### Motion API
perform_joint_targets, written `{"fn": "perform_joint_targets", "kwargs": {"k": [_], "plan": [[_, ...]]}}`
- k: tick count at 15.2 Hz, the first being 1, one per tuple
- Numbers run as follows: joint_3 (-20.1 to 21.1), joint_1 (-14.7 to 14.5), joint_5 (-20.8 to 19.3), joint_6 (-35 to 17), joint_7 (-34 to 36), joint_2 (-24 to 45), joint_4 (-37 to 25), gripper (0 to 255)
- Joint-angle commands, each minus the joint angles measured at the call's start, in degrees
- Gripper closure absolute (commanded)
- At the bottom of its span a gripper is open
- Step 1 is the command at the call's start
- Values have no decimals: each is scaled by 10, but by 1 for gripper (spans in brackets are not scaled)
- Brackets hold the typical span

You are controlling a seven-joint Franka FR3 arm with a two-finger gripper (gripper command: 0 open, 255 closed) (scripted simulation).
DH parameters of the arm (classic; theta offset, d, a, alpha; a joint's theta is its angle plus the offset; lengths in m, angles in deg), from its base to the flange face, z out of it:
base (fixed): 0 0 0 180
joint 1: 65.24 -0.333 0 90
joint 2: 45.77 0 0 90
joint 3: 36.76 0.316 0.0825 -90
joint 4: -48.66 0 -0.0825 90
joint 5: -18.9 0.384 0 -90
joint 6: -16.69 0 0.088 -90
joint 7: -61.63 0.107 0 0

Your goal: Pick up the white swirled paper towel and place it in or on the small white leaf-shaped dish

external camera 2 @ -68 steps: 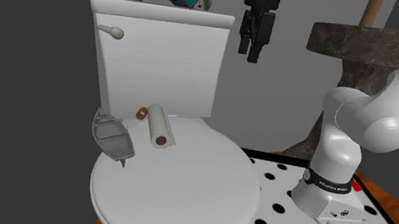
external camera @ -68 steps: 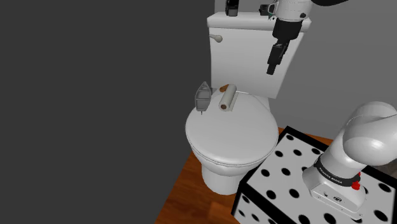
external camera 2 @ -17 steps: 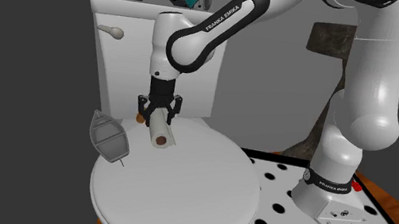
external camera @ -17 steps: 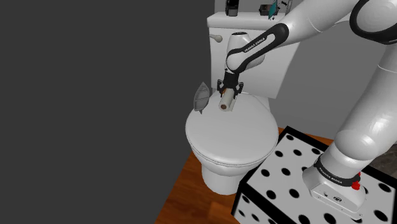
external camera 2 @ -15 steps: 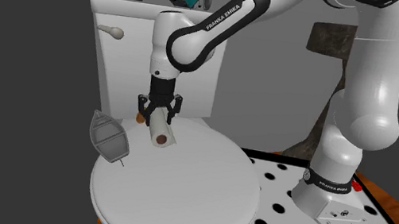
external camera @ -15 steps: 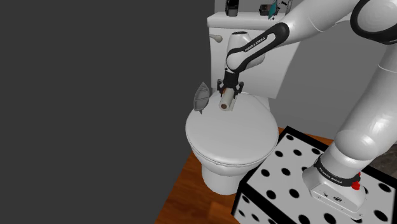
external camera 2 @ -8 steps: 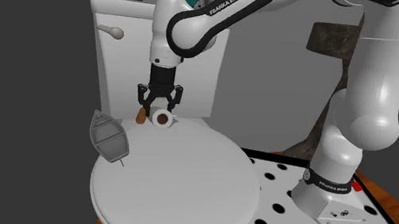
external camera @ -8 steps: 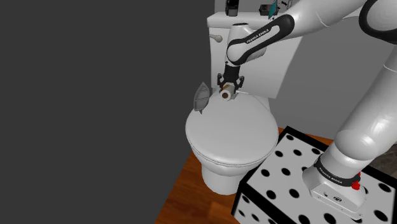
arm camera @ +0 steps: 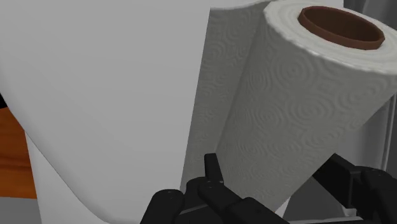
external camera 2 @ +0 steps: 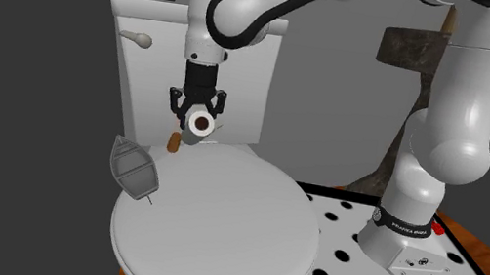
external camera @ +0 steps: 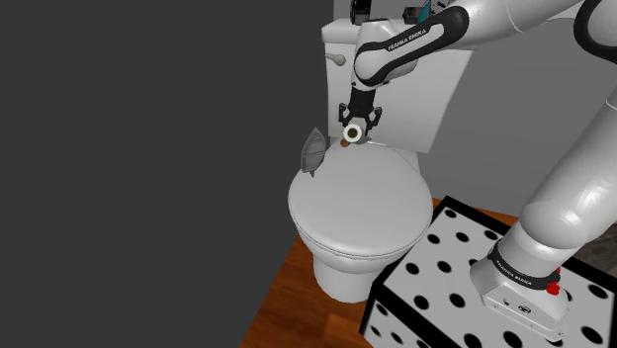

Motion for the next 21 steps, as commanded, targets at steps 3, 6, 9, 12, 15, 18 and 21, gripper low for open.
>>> {"fn": "perform_joint_targets", "kwargs": {"k": [3,6,9,12,15,18,21], "plan": [[0,0,1,32,1,-12,-19,255],[0,0,2,54,1,-20,-34,255],[4,-4,-2,67,11,-4,-63,255],[16,-18,-14,84,42,52,-136,255],[24,-36,-29,106,71,112,-218,255],[29,-56,-44,136,98,177,-312,255],[30,-66,-51,138,108,210,-347,255]]}}
